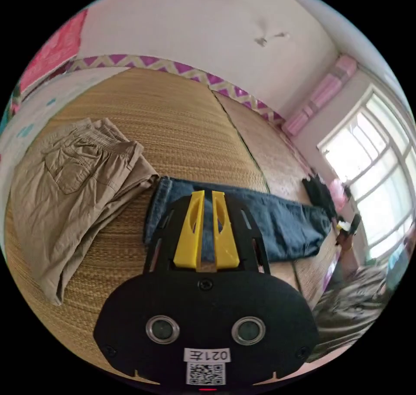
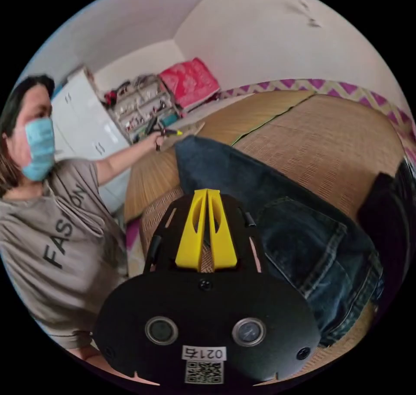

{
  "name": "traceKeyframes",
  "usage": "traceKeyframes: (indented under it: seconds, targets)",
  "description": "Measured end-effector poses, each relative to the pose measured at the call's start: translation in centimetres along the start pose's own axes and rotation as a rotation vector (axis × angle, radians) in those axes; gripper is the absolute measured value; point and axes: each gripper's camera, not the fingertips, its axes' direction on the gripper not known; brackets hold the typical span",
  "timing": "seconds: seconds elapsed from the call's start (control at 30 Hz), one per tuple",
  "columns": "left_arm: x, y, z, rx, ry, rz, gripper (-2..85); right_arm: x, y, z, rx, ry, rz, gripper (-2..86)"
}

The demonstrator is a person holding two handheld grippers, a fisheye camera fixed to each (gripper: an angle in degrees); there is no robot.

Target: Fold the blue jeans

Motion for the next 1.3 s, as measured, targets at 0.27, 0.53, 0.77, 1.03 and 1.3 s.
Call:
traceKeyframes:
  seconds: [0.27, 0.53, 0.77, 1.03, 1.3]
  targets:
    - [-1.0, 2.8, 5.2, -0.084, -0.178, 0.024, -0.9, -4.6, -4.3, 14.4, -0.270, 0.332, -0.049, -1.0]
    - [-6.1, 6.7, -1.5, 0.053, -0.201, -0.096, -0.2, -10.3, -5.8, 15.3, -0.282, 0.525, -0.172, -0.6]
    - [-10.7, 15.3, -7.8, 0.167, 0.058, -0.390, 10.6, -8.7, -6.6, 12.4, -0.273, 0.463, -0.109, -0.7]
    - [-15.9, 15.5, -8.3, 0.201, 0.158, -0.672, 8.6, -7.1, -4.1, 0.9, -0.050, 0.214, 0.137, -0.7]
    - [-17.4, 11.3, -10.0, 0.302, 0.128, -0.699, 4.2, -10.1, 6.7, -11.9, 0.135, 0.200, 0.271, -0.6]
